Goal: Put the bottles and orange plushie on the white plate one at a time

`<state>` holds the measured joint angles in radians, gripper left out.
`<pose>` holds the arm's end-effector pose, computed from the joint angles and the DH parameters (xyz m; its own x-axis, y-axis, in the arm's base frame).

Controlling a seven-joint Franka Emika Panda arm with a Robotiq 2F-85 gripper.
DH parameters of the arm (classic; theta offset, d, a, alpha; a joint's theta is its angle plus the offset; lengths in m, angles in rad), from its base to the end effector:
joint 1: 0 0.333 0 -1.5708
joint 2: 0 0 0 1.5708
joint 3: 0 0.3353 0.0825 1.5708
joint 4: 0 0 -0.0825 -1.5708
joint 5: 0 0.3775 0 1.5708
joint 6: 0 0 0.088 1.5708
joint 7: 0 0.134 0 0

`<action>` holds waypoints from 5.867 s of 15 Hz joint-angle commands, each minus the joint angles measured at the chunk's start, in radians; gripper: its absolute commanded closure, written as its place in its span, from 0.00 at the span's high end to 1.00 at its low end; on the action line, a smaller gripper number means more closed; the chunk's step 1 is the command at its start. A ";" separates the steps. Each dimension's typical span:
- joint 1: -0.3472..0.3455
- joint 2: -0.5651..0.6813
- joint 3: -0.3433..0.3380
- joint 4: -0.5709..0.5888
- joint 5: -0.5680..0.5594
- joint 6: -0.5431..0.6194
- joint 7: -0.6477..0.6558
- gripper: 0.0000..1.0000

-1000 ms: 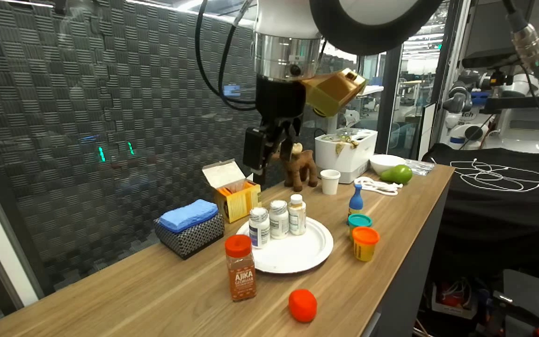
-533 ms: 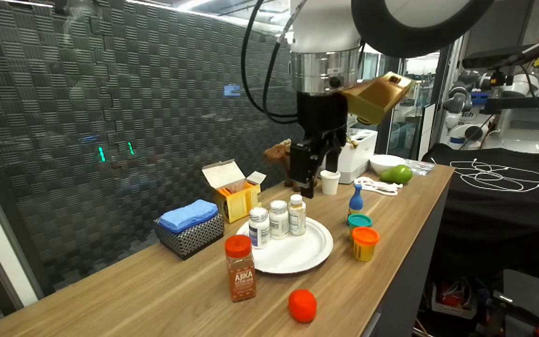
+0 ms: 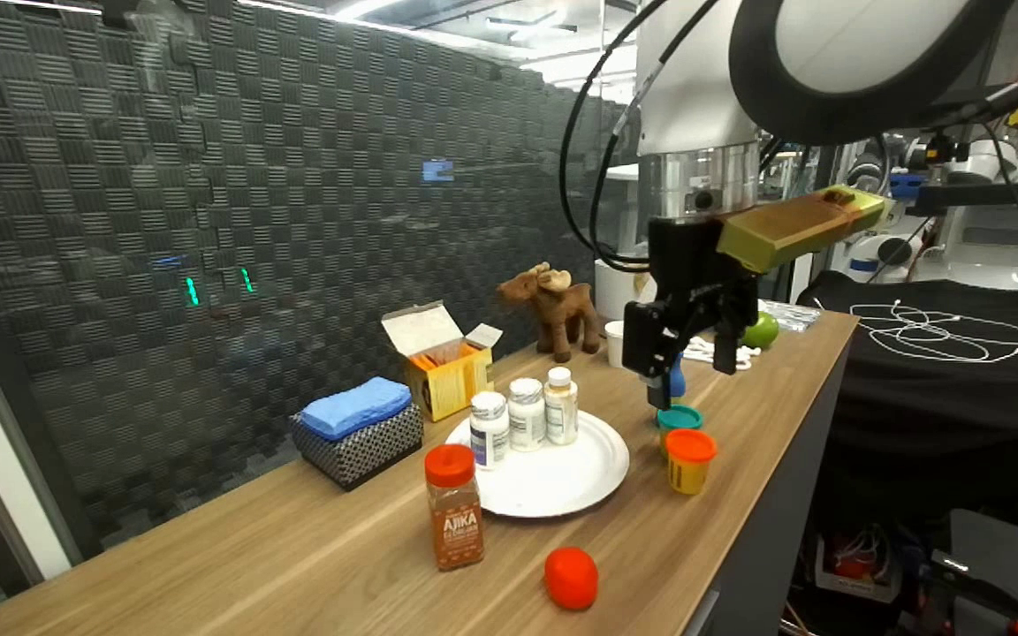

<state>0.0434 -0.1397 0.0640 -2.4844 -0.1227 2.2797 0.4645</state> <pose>0.4401 0.0417 0.3324 0.9619 -0.2726 -0.0189 -0.2686 -0.9561 0.1172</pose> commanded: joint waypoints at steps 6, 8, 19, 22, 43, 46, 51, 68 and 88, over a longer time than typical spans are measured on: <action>-0.017 -0.003 0.004 -0.024 0.052 -0.001 -0.017 1.00; -0.017 -0.004 0.004 -0.024 0.053 -0.001 -0.018 1.00; -0.051 0.061 0.000 -0.051 -0.014 0.123 0.173 1.00; -0.046 0.099 -0.002 -0.051 -0.046 0.121 0.250 1.00; -0.023 0.120 -0.047 -0.158 0.066 0.325 0.285 0.25; -0.004 0.061 -0.032 -0.190 0.018 0.302 0.345 0.24; 0.013 0.029 0.036 -0.158 -0.072 0.293 0.402 0.24; 0.217 0.507 -0.034 0.340 -0.479 0.339 0.623 0.24; 0.246 0.439 -0.116 0.285 -0.440 0.376 0.599 1.00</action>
<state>0.2947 0.3654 -0.0388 -2.1445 -0.5751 2.6231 1.0635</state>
